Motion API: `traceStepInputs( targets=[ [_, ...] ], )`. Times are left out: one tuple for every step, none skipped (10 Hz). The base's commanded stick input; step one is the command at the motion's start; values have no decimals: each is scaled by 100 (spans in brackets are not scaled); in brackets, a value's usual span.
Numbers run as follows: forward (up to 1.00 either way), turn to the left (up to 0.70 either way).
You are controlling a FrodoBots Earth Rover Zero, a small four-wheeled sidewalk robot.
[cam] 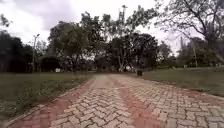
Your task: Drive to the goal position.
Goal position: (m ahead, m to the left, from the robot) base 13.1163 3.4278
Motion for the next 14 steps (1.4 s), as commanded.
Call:
traceStepInputs(
  targets=[
    [70,0],
    [70,0],
    [70,0],
    [70,0],
    [70,0],
    [70,0],
    [70,0],
    [70,0],
    [70,0],
    [70,0],
    [70,0],
    [70,0],
    [70,0],
    [70,0]
  ],
)
